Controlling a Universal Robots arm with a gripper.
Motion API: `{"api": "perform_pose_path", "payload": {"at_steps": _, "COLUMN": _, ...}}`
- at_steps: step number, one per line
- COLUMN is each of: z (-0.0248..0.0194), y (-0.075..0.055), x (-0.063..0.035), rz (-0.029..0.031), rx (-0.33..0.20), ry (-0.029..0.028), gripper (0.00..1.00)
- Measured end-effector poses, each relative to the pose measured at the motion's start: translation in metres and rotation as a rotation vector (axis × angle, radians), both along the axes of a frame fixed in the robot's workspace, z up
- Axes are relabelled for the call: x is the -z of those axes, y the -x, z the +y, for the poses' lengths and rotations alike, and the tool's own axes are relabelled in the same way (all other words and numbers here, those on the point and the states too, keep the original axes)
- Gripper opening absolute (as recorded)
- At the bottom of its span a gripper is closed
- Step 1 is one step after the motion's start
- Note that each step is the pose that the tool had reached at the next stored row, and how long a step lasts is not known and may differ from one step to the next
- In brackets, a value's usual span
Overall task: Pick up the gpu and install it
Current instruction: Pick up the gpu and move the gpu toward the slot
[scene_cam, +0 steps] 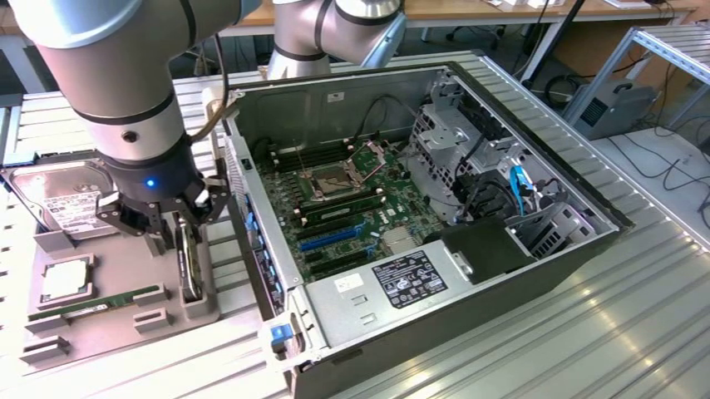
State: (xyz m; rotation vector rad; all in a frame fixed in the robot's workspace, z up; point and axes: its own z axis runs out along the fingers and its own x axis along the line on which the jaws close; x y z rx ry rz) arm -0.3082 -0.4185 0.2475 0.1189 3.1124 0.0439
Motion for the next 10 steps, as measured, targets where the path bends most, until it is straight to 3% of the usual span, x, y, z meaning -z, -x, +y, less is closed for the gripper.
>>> {"api": "perform_pose_path", "payload": {"at_steps": 10, "z": 0.0000, "y": 0.0000, "x": 0.0039, "rz": 0.0000, "rx": 0.000, "ry": 0.0000, "gripper": 0.38}}
